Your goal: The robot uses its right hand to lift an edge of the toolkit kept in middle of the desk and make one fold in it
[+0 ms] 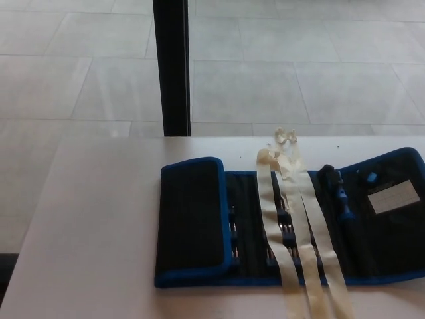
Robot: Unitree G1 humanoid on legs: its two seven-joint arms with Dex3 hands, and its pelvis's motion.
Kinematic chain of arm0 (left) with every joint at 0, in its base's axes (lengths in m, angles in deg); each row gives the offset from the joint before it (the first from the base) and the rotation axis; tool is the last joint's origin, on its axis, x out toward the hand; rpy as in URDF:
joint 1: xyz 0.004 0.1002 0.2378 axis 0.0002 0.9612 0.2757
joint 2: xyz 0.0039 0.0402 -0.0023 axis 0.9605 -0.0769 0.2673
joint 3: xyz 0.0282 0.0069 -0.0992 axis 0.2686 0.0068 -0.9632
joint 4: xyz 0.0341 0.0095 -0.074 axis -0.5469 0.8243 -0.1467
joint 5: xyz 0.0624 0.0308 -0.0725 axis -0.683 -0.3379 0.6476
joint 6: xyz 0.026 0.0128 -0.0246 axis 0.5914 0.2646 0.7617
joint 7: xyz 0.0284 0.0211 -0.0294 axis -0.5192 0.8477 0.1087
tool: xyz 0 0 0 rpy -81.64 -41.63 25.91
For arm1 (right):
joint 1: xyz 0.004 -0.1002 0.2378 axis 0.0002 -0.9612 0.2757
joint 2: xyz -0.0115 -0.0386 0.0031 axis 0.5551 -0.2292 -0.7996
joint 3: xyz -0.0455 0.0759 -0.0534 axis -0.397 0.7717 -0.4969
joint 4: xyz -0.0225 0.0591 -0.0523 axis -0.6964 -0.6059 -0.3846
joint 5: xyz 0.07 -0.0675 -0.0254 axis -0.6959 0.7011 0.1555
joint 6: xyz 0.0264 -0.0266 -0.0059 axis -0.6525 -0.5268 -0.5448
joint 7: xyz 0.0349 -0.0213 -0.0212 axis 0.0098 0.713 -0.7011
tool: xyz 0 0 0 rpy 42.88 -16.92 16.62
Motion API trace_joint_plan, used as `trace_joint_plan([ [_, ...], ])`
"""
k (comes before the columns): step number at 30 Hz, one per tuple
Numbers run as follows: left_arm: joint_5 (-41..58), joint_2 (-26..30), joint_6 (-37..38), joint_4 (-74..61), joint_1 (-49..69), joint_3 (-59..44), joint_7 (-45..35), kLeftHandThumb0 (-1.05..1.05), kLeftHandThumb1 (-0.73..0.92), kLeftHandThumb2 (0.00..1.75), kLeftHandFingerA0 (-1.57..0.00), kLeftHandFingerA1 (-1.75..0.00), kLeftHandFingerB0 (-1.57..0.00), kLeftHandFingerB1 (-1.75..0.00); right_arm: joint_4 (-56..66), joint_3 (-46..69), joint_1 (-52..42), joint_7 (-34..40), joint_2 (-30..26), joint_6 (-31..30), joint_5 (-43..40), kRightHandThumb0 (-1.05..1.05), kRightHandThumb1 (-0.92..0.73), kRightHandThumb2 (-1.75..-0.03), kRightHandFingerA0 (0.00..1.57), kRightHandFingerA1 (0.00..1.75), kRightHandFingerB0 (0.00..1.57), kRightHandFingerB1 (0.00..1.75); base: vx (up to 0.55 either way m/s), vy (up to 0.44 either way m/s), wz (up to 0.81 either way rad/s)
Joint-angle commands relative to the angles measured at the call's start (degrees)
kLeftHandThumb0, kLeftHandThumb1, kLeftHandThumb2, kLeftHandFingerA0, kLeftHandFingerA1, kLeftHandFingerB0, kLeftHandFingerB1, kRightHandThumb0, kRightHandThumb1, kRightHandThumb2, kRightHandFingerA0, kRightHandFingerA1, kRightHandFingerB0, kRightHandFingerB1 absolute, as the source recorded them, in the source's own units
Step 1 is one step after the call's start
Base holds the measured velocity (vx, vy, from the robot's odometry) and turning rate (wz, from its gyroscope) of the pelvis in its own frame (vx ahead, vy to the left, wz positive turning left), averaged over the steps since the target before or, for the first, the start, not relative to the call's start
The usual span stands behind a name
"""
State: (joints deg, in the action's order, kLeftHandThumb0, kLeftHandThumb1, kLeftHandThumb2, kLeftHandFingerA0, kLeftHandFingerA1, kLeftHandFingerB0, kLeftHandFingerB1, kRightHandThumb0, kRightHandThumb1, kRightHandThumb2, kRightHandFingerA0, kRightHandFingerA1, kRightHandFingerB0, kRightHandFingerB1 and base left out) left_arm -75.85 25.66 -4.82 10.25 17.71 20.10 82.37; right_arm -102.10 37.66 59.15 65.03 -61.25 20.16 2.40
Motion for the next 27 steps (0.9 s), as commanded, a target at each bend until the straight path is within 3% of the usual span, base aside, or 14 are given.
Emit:
trace_joint_plan([
  [1,10.49,6.1,-3.82,6.68,-4.17,-11.29,1.05,-0.64,0.85,0.65,-0.6,-0.66,-0.47,-0.54,-2.61,25.09,7.97,10.85,-8.94,-5.08,-25.35,-0.57,-0.77,-0.63,0.74,0.99,0.35,0.71,0.0,0.0,0.0],
  [4,9.66,6.19,-4.07,6.85,-4.77,-11.45,1.71,-0.65,0.85,0.65,-0.64,-0.67,-0.48,-0.53,-2.41,27.92,10.99,11.9,-10.9,-4.56,-25.77,-0.6,-0.78,-0.62,0.48,0.96,0.27,0.75,0.0,0.0,0.0],
  [5,9.71,6.23,-3.99,7.11,-4.82,-11.87,1.74,-0.64,0.85,0.65,-0.63,-0.66,-0.47,-0.52,-2.42,29.35,12.44,12.96,-11.68,-5.0,-26.49,-0.59,-0.75,-0.61,0.46,0.98,0.34,0.76,0.0,0.0,0.0],
  [6,9.32,6.44,-4.1,7.37,-4.79,-11.84,1.68,-0.64,0.85,0.65,-0.62,-0.66,-0.49,-0.53,-2.58,30.29,13.84,14.67,-12.54,-5.26,-26.38,-0.62,-0.75,-0.64,0.59,1.04,0.32,0.75,0.0,0.0,0.0],
  [7,8.95,6.53,-4.23,7.42,-4.77,-11.73,1.74,-0.64,0.85,0.65,-0.62,-0.66,-0.49,-0.53,-2.34,30.17,14.31,15.08,-12.97,-5.47,-25.55,-0.62,-0.75,-0.64,0.59,1.04,0.32,0.75,0.0,0.0,0.0],
  [8,9.08,6.41,-3.63,7.17,-4.6,-12.05,1.17,-0.64,0.85,0.65,-0.6,-0.65,-0.46,-0.53,-0.26,30.15,16.3,14.16,-13.26,-4.66,-25.24,-0.64,-0.76,-0.62,0.89,1.26,0.35,0.87,0.0,0.0,0.0],
  [9,9.12,6.29,-3.38,7.48,-4.73,-12.47,1.4,-0.64,0.85,0.65,-0.6,-0.64,-0.48,-0.53,1.51,30.88,17.11,11.82,-13.32,-5.69,-26.18,-0.64,-0.8,-0.64,0.65,1.27,0.34,0.94,0.0,0.0,0.0],
  [10,9.08,6.39,-3.38,7.68,-4.41,-12.76,1.0,-0.64,0.85,0.65,-0.6,-0.64,-0.47,-0.53,2.54,30.81,17.33,10.92,-13.35,-5.89,-25.79,-0.64,-0.81,-0.64,0.75,1.31,0.29,0.92,0.0,0.0,0.0],
  [11,9.06,6.4,-3.27,7.72,-4.36,-12.94,0.69,-0.63,0.85,0.65,-0.59,-0.63,-0.46,-0.53,2.96,31.24,18.62,11.95,-13.62,-6.31,-25.76,-0.65,-0.79,-0.64,0.7,1.26,0.3,0.85,0.0,0.0,0.0],
  [13,9.02,6.25,-2.8,7.66,-4.1,-13.2,0.46,-0.63,0.85,0.65,-0.59,-0.64,-0.45,-0.53,4.19,31.35,21.46,14.84,-14.18,-6.84,-24.62,-0.67,-0.76,-0.63,0.82,1.02,0.35,0.79,0.0,0.0,0.0],
  [16,8.7,6.22,-2.68,8.3,-4.35,-13.58,0.37,-0.64,0.85,0.65,-0.59,-0.64,-0.46,-0.54,8.72,30.5,24.32,15.02,-13.68,-7.55,-23.34,-0.67,-0.75,-0.62,0.77,0.82,0.39,0.66,0.0,0.0,0.0],
  [18,8.45,6.28,-2.91,8.73,-4.6,-13.72,0.62,-0.63,0.85,0.65,-0.6,-0.64,-0.47,-0.53,14.38,30.4,26.12,15.64,-12.38,-10.03,-24.31,-0.69,-0.72,-0.61,0.63,0.68,0.44,0.56,0.0,0.0,0.0],
  [25,7.92,6.17,-2.66,8.97,-4.35,-13.84,0.48,-0.65,0.86,0.65,-0.62,-0.67,-0.49,-0.54,35.81,24.26,24.79,11.14,-6.29,-16.98,-27.03,-0.81,-0.64,-0.6,0.74,0.54,0.58,0.46,0.0,0.0,0.01],
  [27,8.18,6.09,-2.74,8.94,-4.4,-14.04,0.58,-0.64,0.85,0.65,-0.61,-0.65,-0.48,-0.54,43.53,20.92,21.0,6.28,-3.98,-18.8,-29.15,-0.78,-0.7,-0.61,0.64,0.56,0.52,0.43,0.0,0.0,0.0],
])
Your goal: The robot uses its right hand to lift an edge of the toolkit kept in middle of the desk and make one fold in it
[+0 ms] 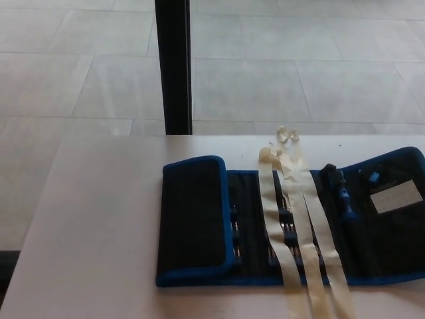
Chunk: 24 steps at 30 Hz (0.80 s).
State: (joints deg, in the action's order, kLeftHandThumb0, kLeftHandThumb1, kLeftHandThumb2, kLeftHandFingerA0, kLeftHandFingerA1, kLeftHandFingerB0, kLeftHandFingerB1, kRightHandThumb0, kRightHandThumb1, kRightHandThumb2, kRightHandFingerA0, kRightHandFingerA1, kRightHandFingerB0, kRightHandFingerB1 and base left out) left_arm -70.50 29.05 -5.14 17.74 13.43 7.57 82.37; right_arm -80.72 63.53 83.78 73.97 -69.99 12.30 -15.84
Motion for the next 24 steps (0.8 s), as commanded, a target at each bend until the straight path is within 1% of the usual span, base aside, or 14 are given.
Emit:
trace_joint_plan([
  [1,2.83,2.69,-2.3,1.56,0.07,-1.54,0.58,-0.64,0.85,0.65,-0.61,-0.63,-0.49,-0.54,24.82,-7.37,-5.68,-3.55,5.32,-11.09,-9.26,-0.78,-0.73,-0.63,0.61,0.51,0.49,0.4,0.0,0.0,0.0],
  [2,2.82,2.69,-2.29,1.58,0.08,-1.55,0.58,-0.64,0.85,0.65,-0.61,-0.63,-0.49,-0.54,25.47,-7.72,-6.08,-3.47,5.45,-11.28,-9.25,-0.78,-0.73,-0.63,0.61,0.51,0.49,0.4,0.0,0.0,0.0],
  [3,2.87,2.68,-2.08,1.73,0.08,-1.64,0.36,-0.63,0.85,0.65,-0.61,-0.63,-0.5,-0.54,29.49,-11.6,-9.79,-6.26,6.84,-12.28,-8.31,-0.74,-0.75,-0.63,0.55,0.43,0.39,0.35,0.0,0.0,0.0],
  [5,2.96,2.73,-2.29,1.71,0.06,-1.75,0.17,-0.63,0.85,0.65,-0.6,-0.62,-0.47,-0.53,32.65,-14.32,-12.71,-7.83,8.5,-14.7,-9.45,-0.67,-0.76,-0.63,0.45,0.44,0.3,0.34,0.0,0.0,0.0],
  [7,2.64,2.77,-2.4,1.76,0.01,-1.55,0.42,-0.64,0.85,0.65,-0.61,-0.61,-0.5,-0.53,33.1,-15.86,-14.14,-8.62,8.75,-15.52,-9.25,-0.66,-0.73,-0.63,0.42,0.43,0.27,0.34,0.0,0.0,0.0],
  [8,2.49,2.81,-2.79,1.84,-0.15,-1.48,1.0,-0.65,0.84,0.65,-0.62,-0.6,-0.5,-0.52,33.03,-18.1,-15.76,-10.15,8.57,-16.17,-8.04,-0.63,-0.79,-0.63,0.39,0.4,0.24,0.32,0.0,0.0,0.0],
  [9,2.44,2.88,-2.94,1.84,-0.13,-1.45,0.91,-0.66,0.85,0.65,-0.63,-0.62,-0.5,-0.51,32.78,-20.21,-17.33,-11.35,8.48,-16.19,-6.67,-0.67,-0.65,-0.92,0.35,0.51,0.19,0.44,0.0,0.0,0.0],
  [10,2.42,2.9,-2.94,1.83,-0.1,-1.44,0.77,-0.66,0.85,0.65,-0.63,-0.62,-0.5,-0.51,32.81,-20.89,-17.88,-11.56,8.45,-16.16,-6.39,-0.67,-0.65,-0.92,0.35,0.51,0.19,0.44,0.0,0.0,0.0],
  [11,1.94,2.46,-2.62,1.42,0.37,-0.96,1.16,-0.66,0.85,0.65,-0.65,-0.65,-0.51,-0.52,30.22,-22.68,-19.65,-13.62,8.14,-16.15,-5.5,-0.64,-0.76,-0.63,0.41,0.44,0.26,0.34,0.0,0.0,0.0],
  [12,2.16,2.43,-2.56,1.4,0.37,-1.17,1.1,-0.65,0.85,0.65,-0.64,-0.65,-0.51,-0.52,29.2,-23.39,-19.96,-13.72,8.1,-15.95,-4.99,-0.66,-0.75,-0.64,0.42,0.44,0.25,0.34,0.0,0.0,0.0],
  [13,2.61,2.28,-2.46,1.65,0.26,-1.6,0.7,-0.65,0.85,0.65,-0.62,-0.64,-0.5,-0.52,28.48,-24.39,-20.92,-13.67,7.8,-15.84,-4.45,-0.65,-0.8,-0.64,0.41,0.43,0.26,0.34,0.0,0.0,0.0],
  [17,2.29,2.31,-2.27,1.81,0.2,-1.19,0.77,-0.65,0.85,0.65,-0.62,-0.63,-0.49,-0.53,25.07,-25.7,-21.3,-12.41,7.37,-16.31,-4.88,-0.63,-0.79,-0.63,0.41,0.43,0.27,0.35,0.0,0.0,0.0],
  [19,2.62,2.52,-2.47,1.74,0.24,-1.31,0.42,-0.64,0.86,0.65,-0.6,-0.62,-0.48,-0.53,23.12,-26.64,-21.72,-12.03,7.26,-15.23,-3.8,-0.62,-0.8,-0.64,0.43,0.44,0.28,0.35,0.0,0.0,0.0],
  [24,2.82,2.71,-2.37,1.55,0.44,-0.96,0.05,-0.64,0.86,0.65,-0.6,-0.63,-0.48,-0.53,19.48,-28.91,-22.72,-13.52,5.93,-13.78,-1.92,-0.63,-0.79,-0.63,0.45,0.43,0.32,0.36,0.0,0.0,0.0],
])
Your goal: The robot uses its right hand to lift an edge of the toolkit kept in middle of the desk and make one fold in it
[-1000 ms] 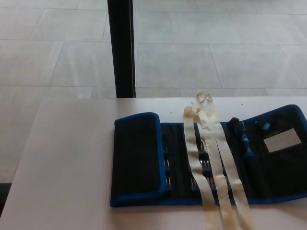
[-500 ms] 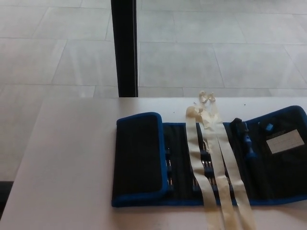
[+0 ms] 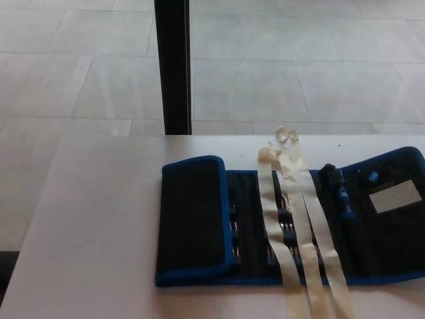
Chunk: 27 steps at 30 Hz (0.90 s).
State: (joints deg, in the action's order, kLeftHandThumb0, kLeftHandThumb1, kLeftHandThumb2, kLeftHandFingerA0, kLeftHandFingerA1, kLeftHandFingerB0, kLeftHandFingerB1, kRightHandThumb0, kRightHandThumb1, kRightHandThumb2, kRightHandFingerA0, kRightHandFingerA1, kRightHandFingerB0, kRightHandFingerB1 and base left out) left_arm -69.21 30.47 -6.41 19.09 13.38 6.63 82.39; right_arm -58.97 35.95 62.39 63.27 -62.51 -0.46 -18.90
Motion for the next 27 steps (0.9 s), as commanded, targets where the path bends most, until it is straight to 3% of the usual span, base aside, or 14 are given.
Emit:
trace_joint_plan([
  [1,1.72,1.25,-1.09,0.21,0.49,-0.16,0.13,-0.64,0.86,0.65,-0.6,-0.63,-0.48,-0.53,-2.7,-1.95,-1.56,-3.29,-1.86,-1.09,1.59,-0.63,-0.79,-0.63,0.45,0.43,0.32,0.36,0.0,0.0,0.0],
  [11,2.26,1.43,-1.46,0.56,0.1,0.21,0.53,-0.65,0.85,0.65,-0.6,-0.62,-0.48,-0.52,-4.25,-11.4,-3.3,-6.33,-3.94,-3.43,6.1,-0.63,-0.77,-0.63,0.49,0.47,0.36,0.41,0.0,0.0,0.0],
  [22,2.26,1.75,-1.8,0.49,-0.13,0.92,1.02,-0.63,0.84,0.65,-0.61,-0.6,-0.47,-0.52,-7.87,-12.38,0.13,-7.25,-5.23,-4.71,6.12,-0.6,-0.77,-0.63,0.49,0.48,0.37,0.42,0.0,0.0,0.0],
  [23,2.23,1.76,-1.86,0.55,-0.17,1.06,1.13,-0.63,0.84,0.65,-0.62,-0.61,-0.48,-0.52,-8.35,-12.47,0.84,-7.16,-5.23,-4.92,6.21,-0.63,-0.61,-0.94,0.44,0.58,0.33,0.54,0.0,0.0,0.0],
  [24,2.27,1.77,-1.45,0.41,0.04,1.14,0.47,-0.63,0.85,0.65,-0.6,-0.63,-0.45,-0.52,-8.28,-12.9,1.47,-7.28,-5.32,-5.28,6.42,-0.6,-0.76,-0.63,0.49,0.46,0.4,0.42,0.0,0.0,0.0],
  [25,2.32,1.8,-1.45,0.42,0.06,1.18,0.24,-0.63,0.85,0.65,-0.59,-0.61,-0.45,-0.51,-8.35,-13.24,2.16,-7.12,-5.36,-5.68,6.68,-0.6,-0.75,-0.6,0.51,0.46,0.41,0.42,0.0,0.0,0.0],
  [26,2.24,1.82,-1.46,0.48,0.06,1.35,0.25,-0.63,0.85,0.65,-0.6,-0.6,-0.47,-0.51,-8.7,-13.36,2.58,-7.43,-5.4,-5.6,6.72,-0.59,-0.76,-0.62,0.48,0.47,0.39,0.43,0.0,0.0,0.0],
  [27,2.18,1.81,-1.36,0.54,0.11,1.46,0.21,-0.64,0.84,0.64,-0.6,-0.6,-0.47,-0.51,-9.26,-13.54,3.2,-7.78,-5.4,-5.4,6.77,-0.51,-0.56,-1.0,0.44,0.63,0.24,0.52,0.0,0.0,0.0],
])
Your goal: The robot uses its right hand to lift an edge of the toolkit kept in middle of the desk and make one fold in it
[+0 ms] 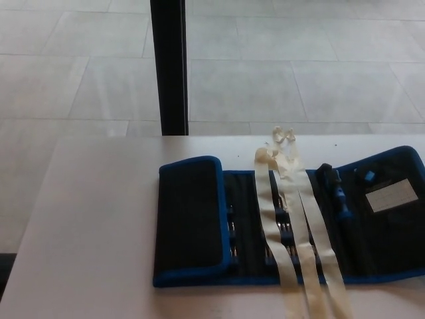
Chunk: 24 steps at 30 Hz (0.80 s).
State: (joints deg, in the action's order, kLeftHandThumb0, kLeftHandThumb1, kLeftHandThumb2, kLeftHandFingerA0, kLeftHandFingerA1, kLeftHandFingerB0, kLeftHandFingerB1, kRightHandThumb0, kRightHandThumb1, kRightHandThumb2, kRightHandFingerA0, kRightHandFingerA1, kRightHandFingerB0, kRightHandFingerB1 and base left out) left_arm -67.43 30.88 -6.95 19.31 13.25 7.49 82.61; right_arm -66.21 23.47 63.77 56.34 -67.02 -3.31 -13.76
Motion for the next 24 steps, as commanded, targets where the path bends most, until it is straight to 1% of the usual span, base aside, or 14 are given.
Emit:
trace_joint_plan([
  [1,0.62,1.42,-0.79,0.37,0.27,0.49,-0.02,-0.64,0.84,0.64,-0.6,-0.6,-0.47,-0.51,-2.26,-1.21,2.31,-0.52,-0.8,-2.73,1.84,-0.51,-0.56,-1.0,0.44,0.63,0.24,0.52,0.0,0.0,0.0],
  [2,0.56,1.41,-0.77,0.37,0.32,0.63,0.04,-0.64,0.85,0.65,-0.59,-0.6,-0.46,-0.52,-2.46,-1.32,2.86,-0.66,-0.8,-3.21,1.69,-0.59,-0.75,-0.62,0.47,0.46,0.4,0.42,0.0,0.0,0.0],
  [3,0.78,1.42,-0.87,0.2,0.37,0.52,-0.01,-0.64,0.84,0.65,-0.58,-0.61,-0.44,-0.52,-3.0,-1.51,3.54,-0.51,-0.68,-3.32,1.85,-0.52,-0.56,-1.0,0.45,0.62,0.25,0.52,0.0,0.0,0.0],
  [4,0.64,1.38,-0.64,0.22,0.46,0.7,0.05,-0.65,0.84,0.65,-0.61,-0.62,-0.46,-0.52,-3.64,-1.49,4.62,0.11,-0.26,-3.63,1.82,-0.59,-0.74,-0.6,0.51,0.46,0.4,0.42,0.0,0.0,0.0],
  [7,1.16,1.36,-0.87,0.54,0.27,0.35,-0.09,-0.65,0.84,0.65,-0.59,-0.63,-0.45,-0.52,-5.18,-1.32,6.65,1.22,0.65,-4.49,1.79,-0.6,-0.7,-0.64,0.49,0.48,0.37,0.43,0.0,0.0,0.0],
  [8,1.24,1.33,-0.95,0.5,0.22,0.31,-0.02,-0.65,0.84,0.64,-0.59,-0.62,-0.44,-0.51,-5.58,-1.44,6.93,1.21,0.8,-4.28,1.95,-0.58,-0.75,-0.62,0.5,0.47,0.4,0.43,0.0,0.0,0.0],
  [10,1.29,1.35,-1.08,0.44,0.22,0.38,-0.14,-0.65,0.84,0.65,-0.59,-0.63,-0.45,-0.52,-6.26,-1.48,7.55,1.22,1.26,-4.15,2.2,-0.59,-0.75,-0.6,0.51,0.47,0.4,0.43,0.0,0.0,0.0],
  [11,1.14,1.31,-0.95,0.13,0.45,0.57,-0.05,-0.65,0.85,0.65,-0.59,-0.63,-0.46,-0.52,-6.27,-1.58,7.6,1.56,1.62,-4.31,2.31,-0.61,-0.6,-0.93,0.45,0.59,0.36,0.55,0.0,0.0,0.0],
  [12,1.04,1.34,-1.0,0.09,0.46,0.74,-0.2,-0.65,0.85,0.65,-0.59,-0.63,-0.46,-0.52,-6.54,-1.51,7.79,1.52,1.98,-4.39,2.27,-0.59,-0.76,-0.62,0.51,0.49,0.39,0.44,0.0,0.0,0.0],
  [18,1.44,1.24,-0.86,0.46,0.32,0.61,-0.27,-0.66,0.83,0.66,-0.57,-0.62,-0.45,-0.52,-6.43,-1.25,8.6,2.83,3.22,-5.66,2.3,-0.6,-0.76,-0.6,0.53,0.48,0.41,0.43,0.0,0.0,0.0],
  [19,1.4,1.25,-0.85,0.58,0.25,0.63,-0.14,-0.66,0.84,0.65,-0.59,-0.64,-0.46,-0.53,-5.94,-1.12,8.52,2.97,3.45,-5.92,2.11,-0.6,-0.6,-0.95,0.47,0.6,0.36,0.55,0.0,0.0,0.0],
  [20,1.17,1.26,-0.86,0.5,0.23,0.86,0.04,-0.65,0.84,0.65,-0.59,-0.65,-0.46,-0.54,-5.45,-1.01,8.39,2.71,3.57,-6.07,1.85,-0.59,-0.76,-0.63,0.53,0.48,0.4,0.43,0.0,0.0,0.0],
  [21,1.02,1.41,-0.67,0.51,0.62,0.99,-0.08,-0.66,0.85,0.65,-0.59,-0.65,-0.46,-0.53,-4.44,-1.01,8.22,2.12,3.98,-6.18,1.39,-0.61,-0.61,-0.94,0.46,0.59,0.34,0.54,0.0,0.0,0.0],
  [24,0.52,1.42,-0.83,0.46,0.66,1.53,0.85,-0.64,0.84,0.65,-0.61,-0.63,-0.47,-0.53,1.94,-0.21,6.68,2.58,5.53,-7.9,-0.29,-0.59,-0.6,-0.94,0.52,0.6,0.37,0.54,0.0,0.0,0.0],
])
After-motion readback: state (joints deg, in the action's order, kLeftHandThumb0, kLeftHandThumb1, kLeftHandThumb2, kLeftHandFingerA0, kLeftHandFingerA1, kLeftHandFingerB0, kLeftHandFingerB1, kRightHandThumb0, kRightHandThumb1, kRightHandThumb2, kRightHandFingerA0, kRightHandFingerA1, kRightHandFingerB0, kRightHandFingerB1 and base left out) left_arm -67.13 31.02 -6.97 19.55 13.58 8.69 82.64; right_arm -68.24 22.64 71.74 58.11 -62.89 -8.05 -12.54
